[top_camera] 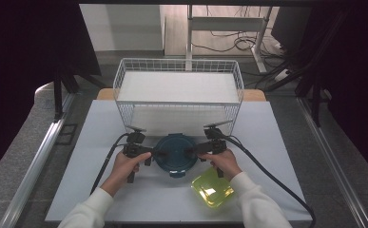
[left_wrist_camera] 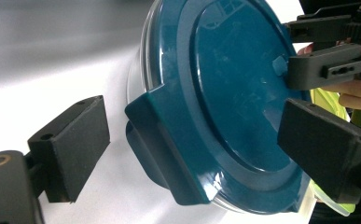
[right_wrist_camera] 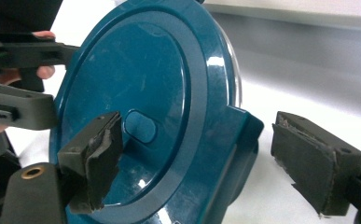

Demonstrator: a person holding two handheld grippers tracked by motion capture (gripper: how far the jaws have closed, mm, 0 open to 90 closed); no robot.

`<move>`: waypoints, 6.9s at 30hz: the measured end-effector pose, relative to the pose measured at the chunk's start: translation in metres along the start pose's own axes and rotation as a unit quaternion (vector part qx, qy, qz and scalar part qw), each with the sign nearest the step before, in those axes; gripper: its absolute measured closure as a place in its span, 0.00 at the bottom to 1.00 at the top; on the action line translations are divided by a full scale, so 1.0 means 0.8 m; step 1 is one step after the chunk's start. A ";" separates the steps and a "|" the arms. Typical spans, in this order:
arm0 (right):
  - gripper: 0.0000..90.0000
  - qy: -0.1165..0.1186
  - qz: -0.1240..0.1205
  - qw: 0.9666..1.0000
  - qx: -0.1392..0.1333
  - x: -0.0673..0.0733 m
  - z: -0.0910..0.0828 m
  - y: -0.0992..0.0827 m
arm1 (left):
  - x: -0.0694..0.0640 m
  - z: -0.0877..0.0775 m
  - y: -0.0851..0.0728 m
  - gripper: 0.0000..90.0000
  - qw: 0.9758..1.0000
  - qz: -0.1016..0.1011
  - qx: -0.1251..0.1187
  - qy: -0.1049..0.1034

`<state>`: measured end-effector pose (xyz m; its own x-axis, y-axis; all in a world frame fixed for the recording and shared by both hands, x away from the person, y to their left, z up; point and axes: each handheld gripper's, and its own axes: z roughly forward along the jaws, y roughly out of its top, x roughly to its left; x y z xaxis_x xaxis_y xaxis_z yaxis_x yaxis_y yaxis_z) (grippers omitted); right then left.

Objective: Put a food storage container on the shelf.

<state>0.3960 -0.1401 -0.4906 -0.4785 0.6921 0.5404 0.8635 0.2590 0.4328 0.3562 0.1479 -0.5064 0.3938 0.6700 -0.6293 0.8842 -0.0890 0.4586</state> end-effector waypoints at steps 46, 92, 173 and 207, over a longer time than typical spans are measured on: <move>0.36 0.024 0.025 0.999 -0.012 0.011 -0.011 -0.005 | -0.015 -0.010 -0.012 0.35 0.999 -0.033 -0.019 -0.006; 0.40 0.036 -0.001 0.997 -0.064 0.028 -0.043 0.000 | -0.041 -0.033 0.005 0.37 0.999 -0.010 -0.045 -0.004; 0.41 0.020 -0.069 0.984 -0.161 0.092 -0.203 0.207 | -0.138 -0.145 0.238 0.37 0.990 0.079 -0.115 0.002; 0.46 0.015 0.036 0.987 -0.154 0.045 -0.151 0.243 | -0.059 -0.100 0.275 0.35 0.991 -0.031 -0.119 -0.046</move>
<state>0.5275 -0.1463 -0.2999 -0.4255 0.6801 0.5970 0.8087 -0.0102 0.5881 0.5121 0.1559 -0.3254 0.3710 0.5983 -0.7102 0.8273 0.1345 0.5455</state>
